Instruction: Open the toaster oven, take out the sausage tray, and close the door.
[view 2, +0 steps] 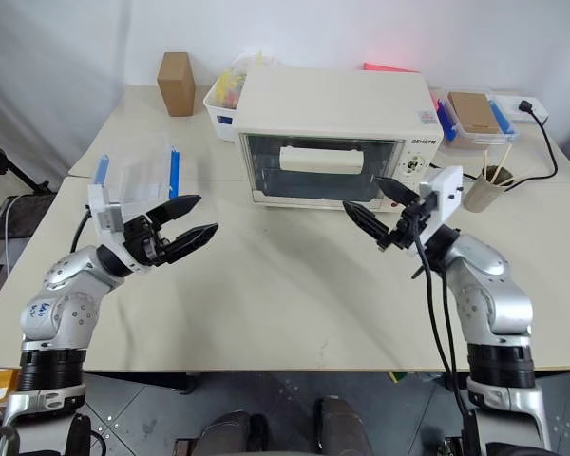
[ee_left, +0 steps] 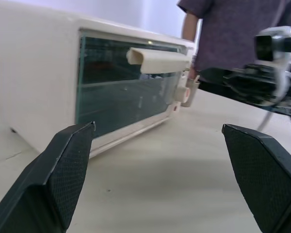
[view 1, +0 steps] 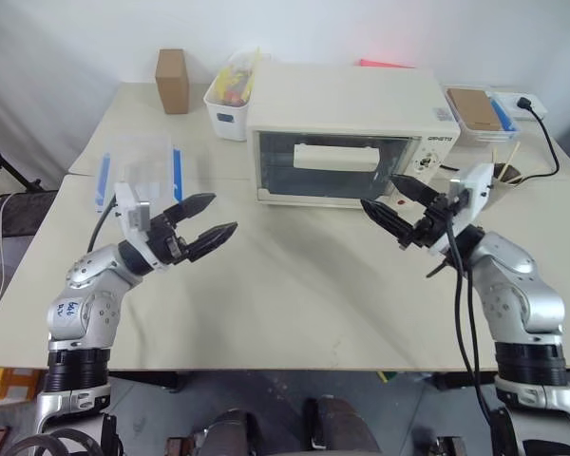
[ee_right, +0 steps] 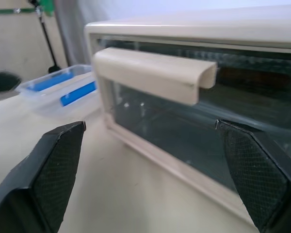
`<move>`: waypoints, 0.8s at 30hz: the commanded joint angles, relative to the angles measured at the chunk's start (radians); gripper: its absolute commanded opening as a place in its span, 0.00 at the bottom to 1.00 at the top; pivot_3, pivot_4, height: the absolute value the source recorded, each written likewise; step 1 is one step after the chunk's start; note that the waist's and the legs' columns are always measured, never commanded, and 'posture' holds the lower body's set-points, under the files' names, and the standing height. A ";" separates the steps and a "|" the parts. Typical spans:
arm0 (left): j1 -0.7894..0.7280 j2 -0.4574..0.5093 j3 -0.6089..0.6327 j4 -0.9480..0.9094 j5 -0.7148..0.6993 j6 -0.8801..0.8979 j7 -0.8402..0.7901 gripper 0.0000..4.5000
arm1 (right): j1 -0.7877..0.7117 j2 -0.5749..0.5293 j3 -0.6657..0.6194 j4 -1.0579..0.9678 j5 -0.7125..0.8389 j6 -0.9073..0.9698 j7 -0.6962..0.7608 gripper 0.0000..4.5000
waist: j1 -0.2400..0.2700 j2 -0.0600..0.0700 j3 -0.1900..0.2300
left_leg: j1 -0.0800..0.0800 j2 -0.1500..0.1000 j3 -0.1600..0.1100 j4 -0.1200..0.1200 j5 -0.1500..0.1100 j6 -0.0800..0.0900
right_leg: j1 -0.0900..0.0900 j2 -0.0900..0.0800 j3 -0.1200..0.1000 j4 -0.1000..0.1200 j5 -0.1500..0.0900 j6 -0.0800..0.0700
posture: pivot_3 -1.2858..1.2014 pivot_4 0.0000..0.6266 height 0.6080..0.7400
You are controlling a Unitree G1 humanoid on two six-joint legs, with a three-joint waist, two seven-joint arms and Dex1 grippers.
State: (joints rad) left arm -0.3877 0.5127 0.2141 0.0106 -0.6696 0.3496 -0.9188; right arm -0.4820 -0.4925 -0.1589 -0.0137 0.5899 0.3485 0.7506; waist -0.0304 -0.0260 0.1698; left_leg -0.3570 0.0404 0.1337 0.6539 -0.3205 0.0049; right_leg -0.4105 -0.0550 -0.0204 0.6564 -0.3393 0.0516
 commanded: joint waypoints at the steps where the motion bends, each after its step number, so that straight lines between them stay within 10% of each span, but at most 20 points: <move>1: 0.000 -0.001 0.015 -0.045 -0.018 0.006 0.005 0.99 | -0.065 0.017 0.007 0.050 -0.022 -0.051 0.037 1.00 | -0.001 0.000 0.000 | 0.000 0.000 0.000 0.000 0.000 0.000 | 0.000 0.000 0.000 0.000 0.000 0.000 | 0.52 0.24 1.00; 20: -0.140 0.009 0.108 0.078 -0.117 0.159 0.065 0.99 | 0.084 -0.012 0.110 0.020 -0.200 -0.395 0.277 1.00 | -0.007 0.000 0.000 | -0.001 0.001 0.001 0.000 0.000 -0.001 | -0.001 0.002 0.000 0.000 0.000 0.000 | 0.52 0.24 1.00; 24: -0.239 0.012 0.072 0.186 -0.069 0.145 0.021 0.79 | 0.099 -0.013 0.120 0.035 -0.233 -0.464 0.293 1.00 | -0.009 0.000 0.000 | 0.001 0.001 0.002 0.001 0.000 -0.001 | -0.001 0.002 0.001 0.002 0.000 0.000 | 0.52 0.24 1.00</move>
State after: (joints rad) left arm -0.5941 0.5195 0.2959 0.1682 -0.7534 0.5047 -0.8766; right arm -0.3770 -0.5001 -0.0450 0.0478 0.3614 -0.0583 1.0202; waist -0.0389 -0.0257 0.1702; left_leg -0.3563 0.0418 0.1352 0.6554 -0.3199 0.0038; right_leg -0.4113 -0.0534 -0.0192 0.6587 -0.3393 0.0517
